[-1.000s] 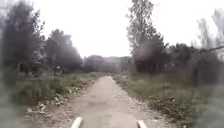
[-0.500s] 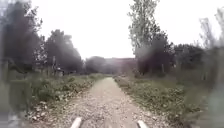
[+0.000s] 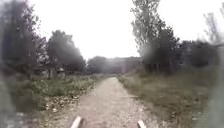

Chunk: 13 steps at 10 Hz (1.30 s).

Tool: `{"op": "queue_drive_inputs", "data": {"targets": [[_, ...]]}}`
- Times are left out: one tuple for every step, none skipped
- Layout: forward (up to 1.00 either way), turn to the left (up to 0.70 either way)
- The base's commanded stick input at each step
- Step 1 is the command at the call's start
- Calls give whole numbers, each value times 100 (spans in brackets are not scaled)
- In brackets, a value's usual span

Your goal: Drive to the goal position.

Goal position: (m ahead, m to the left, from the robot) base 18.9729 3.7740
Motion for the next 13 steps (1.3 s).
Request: {"op": "queue_drive_inputs", "data": {"targets": [[100, -37], [100, -22], [100, 0], [100, 0], [100, 0], [100, 0], [100, 0], [100, -21], [100, -39], [100, -32], [100, -7], [100, 0], [100, 0]]}}
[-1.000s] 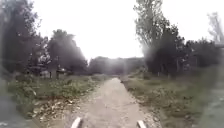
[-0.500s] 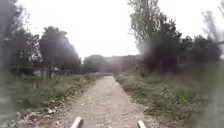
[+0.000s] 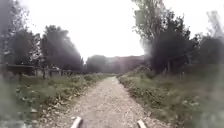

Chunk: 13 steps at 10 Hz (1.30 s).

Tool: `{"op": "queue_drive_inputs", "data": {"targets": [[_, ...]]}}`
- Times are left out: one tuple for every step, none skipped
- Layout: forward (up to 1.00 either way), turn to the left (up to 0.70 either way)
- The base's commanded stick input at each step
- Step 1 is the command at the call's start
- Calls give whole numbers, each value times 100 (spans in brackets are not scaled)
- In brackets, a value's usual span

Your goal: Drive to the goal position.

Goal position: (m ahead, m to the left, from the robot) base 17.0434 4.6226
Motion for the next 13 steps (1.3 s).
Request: {"op": "queue_drive_inputs", "data": {"targets": [[100, 0], [100, 0], [100, 0], [100, 0], [100, -28], [100, -40], [100, -13], [100, 0], [100, 0], [100, 0], [100, 0], [100, 0], [100, 0]]}}
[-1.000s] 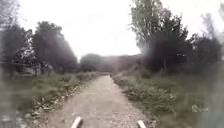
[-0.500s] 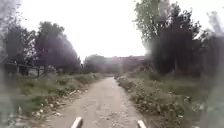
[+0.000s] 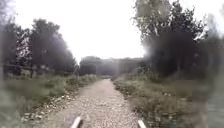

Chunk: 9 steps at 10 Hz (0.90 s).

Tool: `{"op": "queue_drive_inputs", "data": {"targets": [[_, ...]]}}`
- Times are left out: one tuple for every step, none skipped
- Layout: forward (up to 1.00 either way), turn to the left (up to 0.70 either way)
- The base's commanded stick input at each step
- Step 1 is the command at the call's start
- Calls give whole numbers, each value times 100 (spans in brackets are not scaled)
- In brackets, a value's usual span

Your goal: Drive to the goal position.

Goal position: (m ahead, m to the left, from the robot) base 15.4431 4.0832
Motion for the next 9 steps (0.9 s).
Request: {"op": "queue_drive_inputs", "data": {"targets": [[100, 0], [100, 0], [100, 0], [100, 0], [100, 0], [100, 0], [100, 0], [100, 0], [100, 0]]}}
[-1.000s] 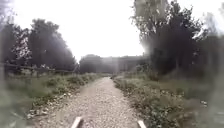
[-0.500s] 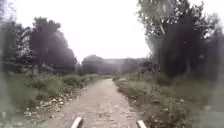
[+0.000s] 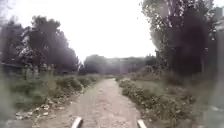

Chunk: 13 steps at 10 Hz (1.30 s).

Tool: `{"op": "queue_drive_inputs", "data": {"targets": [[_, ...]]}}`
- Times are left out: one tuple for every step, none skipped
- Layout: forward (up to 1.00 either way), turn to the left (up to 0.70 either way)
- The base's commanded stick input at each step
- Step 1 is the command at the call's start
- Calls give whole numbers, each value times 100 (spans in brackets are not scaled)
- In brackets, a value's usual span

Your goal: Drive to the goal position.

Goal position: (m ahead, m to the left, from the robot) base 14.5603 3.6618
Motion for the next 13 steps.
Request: {"op": "queue_drive_inputs", "data": {"targets": [[100, 0], [100, 0], [100, 0], [100, 0], [100, 0], [100, 0], [100, 0], [100, 0], [100, -1], [100, -11], [100, -31], [100, -32], [100, -7]]}}
